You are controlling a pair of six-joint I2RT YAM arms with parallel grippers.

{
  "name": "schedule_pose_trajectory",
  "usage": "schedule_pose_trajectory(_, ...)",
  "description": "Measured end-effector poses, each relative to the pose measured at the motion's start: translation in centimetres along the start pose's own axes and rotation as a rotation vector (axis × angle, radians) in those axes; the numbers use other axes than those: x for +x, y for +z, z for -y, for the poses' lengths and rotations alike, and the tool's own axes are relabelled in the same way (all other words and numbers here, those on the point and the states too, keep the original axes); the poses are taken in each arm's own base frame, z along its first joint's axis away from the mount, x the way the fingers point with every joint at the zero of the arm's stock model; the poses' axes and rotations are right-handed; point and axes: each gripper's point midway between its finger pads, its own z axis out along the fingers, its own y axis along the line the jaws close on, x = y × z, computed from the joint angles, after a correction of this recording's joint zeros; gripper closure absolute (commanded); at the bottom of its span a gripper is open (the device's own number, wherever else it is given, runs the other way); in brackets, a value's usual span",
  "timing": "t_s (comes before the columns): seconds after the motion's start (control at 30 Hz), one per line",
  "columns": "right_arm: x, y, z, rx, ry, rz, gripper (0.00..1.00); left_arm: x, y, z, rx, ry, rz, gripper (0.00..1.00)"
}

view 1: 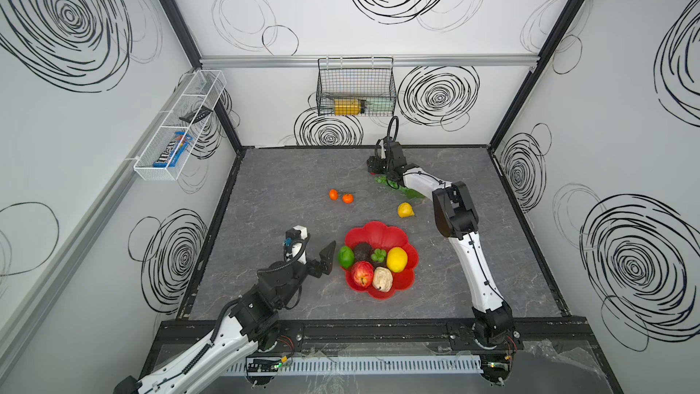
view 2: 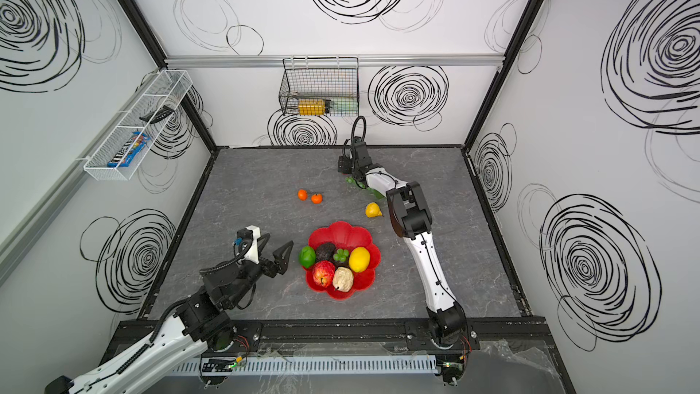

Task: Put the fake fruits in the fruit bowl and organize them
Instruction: 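Lower the right gripper onto the red strawberry and close on it, then carry the strawberry over the bowl while the left gripper reaches toward it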

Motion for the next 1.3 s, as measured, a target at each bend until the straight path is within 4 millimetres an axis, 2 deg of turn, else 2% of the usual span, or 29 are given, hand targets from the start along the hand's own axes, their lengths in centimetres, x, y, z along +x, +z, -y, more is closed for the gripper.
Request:
schedule_pose_trajectory(0.2, 0.2, 0.0, -0.3, -0.010, -0.003, -0.009, 0.40, 0.0, 0.0, 0.0, 0.000, 0.000, 0.002, 0.04)
schedule_pose_trajectory(0.4, 0.5, -0.2, -0.6, -0.039, -0.003, -0.005, 0.43, -0.1, 0.0, 0.0, 0.000, -0.001, 0.002, 0.04)
schedule_pose_trajectory(0.57, 1.2, -2.3, -1.2, -0.073, -0.005, -0.012, 0.42, -0.1, 0.0, 0.0, -0.001, 0.000, 0.003, 0.04)
schedule_pose_trajectory(0.67, 0.8, -4.1, -2.3, -0.111, -0.010, 0.004, 0.42, -0.2, -0.1, 0.0, 0.003, -0.003, 0.012, 0.04)
schedule_pose_trajectory(0.93, 0.3, -11.9, -5.5, -0.227, -0.051, 0.075, 0.41, -0.1, -0.1, -0.2, -0.002, -0.004, 0.012, 0.05)
schedule_pose_trajectory(1.17, 3.5, -20.1, -6.6, -0.294, -0.144, 0.104, 0.42, 1.2, 0.7, 0.2, 0.003, -0.027, -0.062, 0.07)
schedule_pose_trajectory(1.3, 5.0, -24.9, -7.4, -0.329, -0.232, 0.140, 0.41, 0.2, 2.0, 1.8, 0.033, -0.100, -0.126, 0.09)
